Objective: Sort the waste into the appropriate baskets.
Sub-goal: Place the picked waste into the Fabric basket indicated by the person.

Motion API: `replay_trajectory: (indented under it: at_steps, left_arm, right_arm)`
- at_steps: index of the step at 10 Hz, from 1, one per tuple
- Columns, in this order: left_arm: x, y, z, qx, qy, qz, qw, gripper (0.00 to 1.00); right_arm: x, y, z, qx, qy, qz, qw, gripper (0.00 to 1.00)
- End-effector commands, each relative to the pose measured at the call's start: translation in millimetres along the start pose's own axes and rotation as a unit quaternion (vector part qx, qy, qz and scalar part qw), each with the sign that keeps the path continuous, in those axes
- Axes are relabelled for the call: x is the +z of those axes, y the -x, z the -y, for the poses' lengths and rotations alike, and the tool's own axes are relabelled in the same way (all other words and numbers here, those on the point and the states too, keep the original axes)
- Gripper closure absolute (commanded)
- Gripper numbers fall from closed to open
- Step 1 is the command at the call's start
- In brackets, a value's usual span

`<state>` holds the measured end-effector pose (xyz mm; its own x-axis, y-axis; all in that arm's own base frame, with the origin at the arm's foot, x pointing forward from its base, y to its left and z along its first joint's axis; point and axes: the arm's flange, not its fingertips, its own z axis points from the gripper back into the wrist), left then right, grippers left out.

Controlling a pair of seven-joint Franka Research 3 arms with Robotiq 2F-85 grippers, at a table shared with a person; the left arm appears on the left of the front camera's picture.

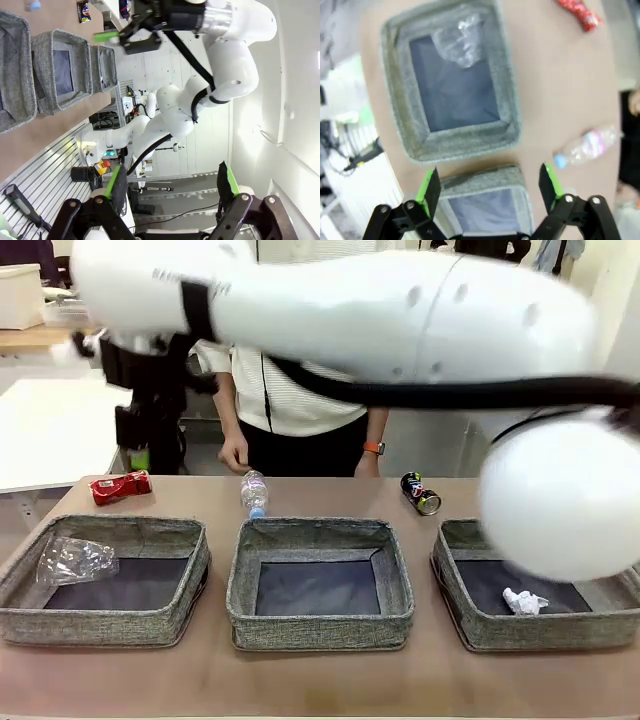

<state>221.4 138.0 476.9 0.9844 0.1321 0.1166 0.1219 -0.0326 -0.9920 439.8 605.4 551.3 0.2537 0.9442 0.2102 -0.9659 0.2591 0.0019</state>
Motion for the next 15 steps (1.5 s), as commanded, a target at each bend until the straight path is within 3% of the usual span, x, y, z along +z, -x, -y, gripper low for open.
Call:
replay_trajectory:
  at_steps: [1, 3, 4, 6, 7, 8, 11, 12, 13, 14, 15]
  left_arm:
    - [0, 2, 3, -0.005, -0.001, -0.001, 1.000, 0.07]
    - [0, 2, 3, -0.005, -0.001, -0.001, 1.000, 0.07]
    - [0, 2, 3, -0.005, -0.001, -0.001, 1.000, 0.07]
    - [0, 2, 3, -0.005, -0.001, -0.001, 1.000, 0.07]
    - [0, 2, 3, -0.005, -0.001, -0.001, 1.000, 0.07]
    - [0, 2, 3, -0.005, -0.001, -0.001, 1.000, 0.07]
    - [0, 2, 3, -0.005, -0.001, -0.001, 1.000, 0.07]
    - [0, 0, 1, -0.001, -0.002, 0.000, 1.000, 0.07]
    - [-15, -7, 16, -0.019, 0.028, 0.045, 0.998, 0.07]
    - [-43, -12, 21, -0.017, 0.053, 0.013, 0.998, 0.07]
    - [-73, -19, 25, -0.017, 0.060, 0.007, 0.998, 0.07]
  right_arm:
    - [17, 145, -46, -0.100, 0.020, 0.057, 0.993, 0.00]
    - [35, 221, -61, -0.204, 0.023, 0.099, 0.974, 0.00]
    - [35, 251, -62, -0.225, 0.022, 0.106, 0.968, 0.00]
    - [30, 283, -64, -0.249, 0.000, 0.130, 0.960, 0.00]
    - [29, 279, -65, -0.269, -0.023, 0.106, 0.957, 0.00]
    - [85, 154, -9, -0.254, 0.008, 0.094, 0.963, 0.00]
    - [85, 154, -9, -0.254, 0.008, 0.094, 0.963, 0.00]
    - [78, 177, -19, -0.259, 0.004, 0.099, 0.961, 0.00]
    - [88, 209, -13, -0.317, -0.045, 0.183, 0.930, 0.00]
    - [96, 239, -16, -0.369, -0.097, 0.205, 0.902, 0.00]
    - [104, 273, -21, -0.371, -0.137, 0.244, 0.886, 0.00]
